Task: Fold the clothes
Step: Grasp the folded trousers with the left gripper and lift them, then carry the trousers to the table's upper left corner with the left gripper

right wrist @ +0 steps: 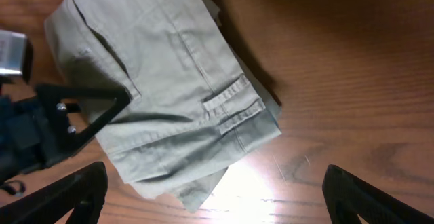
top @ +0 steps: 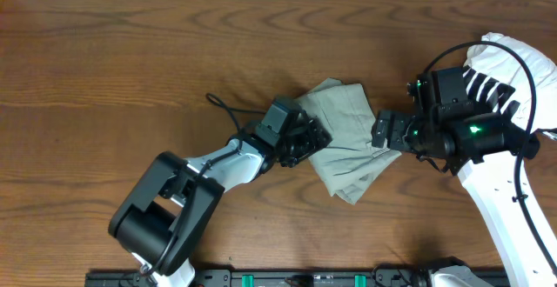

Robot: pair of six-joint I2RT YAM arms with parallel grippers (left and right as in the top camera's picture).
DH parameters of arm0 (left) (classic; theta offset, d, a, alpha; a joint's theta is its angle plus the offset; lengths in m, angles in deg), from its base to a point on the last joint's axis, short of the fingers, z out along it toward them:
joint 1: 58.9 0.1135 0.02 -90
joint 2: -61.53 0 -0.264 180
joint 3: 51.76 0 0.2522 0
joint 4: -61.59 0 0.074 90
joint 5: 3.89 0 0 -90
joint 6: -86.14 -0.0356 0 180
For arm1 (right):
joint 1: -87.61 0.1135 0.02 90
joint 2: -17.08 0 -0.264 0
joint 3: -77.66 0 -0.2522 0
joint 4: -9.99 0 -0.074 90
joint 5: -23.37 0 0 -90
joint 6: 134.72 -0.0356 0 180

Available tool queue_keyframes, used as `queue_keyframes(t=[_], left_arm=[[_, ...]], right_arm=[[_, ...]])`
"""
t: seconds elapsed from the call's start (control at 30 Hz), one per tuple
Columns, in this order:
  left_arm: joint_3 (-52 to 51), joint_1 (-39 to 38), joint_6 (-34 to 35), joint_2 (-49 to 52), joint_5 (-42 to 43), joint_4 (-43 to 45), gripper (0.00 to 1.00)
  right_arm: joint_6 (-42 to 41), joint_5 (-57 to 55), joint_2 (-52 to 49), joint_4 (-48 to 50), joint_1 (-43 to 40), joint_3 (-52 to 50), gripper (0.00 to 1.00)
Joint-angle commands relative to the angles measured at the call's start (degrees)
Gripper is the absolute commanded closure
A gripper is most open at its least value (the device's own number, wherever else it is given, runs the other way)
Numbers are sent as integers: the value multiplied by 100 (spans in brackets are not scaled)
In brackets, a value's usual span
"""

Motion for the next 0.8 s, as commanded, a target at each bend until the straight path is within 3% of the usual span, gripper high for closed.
queue_keyframes(t=[0.0,0.1,0.13,0.37,0.77], left_arm=[[-98,-20,-22,205,-229,-85,65],[-98,-13,-20,203,-411,-81,92],[-98,-2,-20,203,-496,-81,94],[-98,426,339,203,-898,393,94],[-94,2638,841,205,-1626,1191,94]], right_arm=[[94,42,83,-28,-15,74,1],[96,39,83,-96,-15,74,1],[96,39,83,-129,-15,74,1],[98,15,83,-422,-15,74,1],[96,17,83,-706,-15,63,1]])
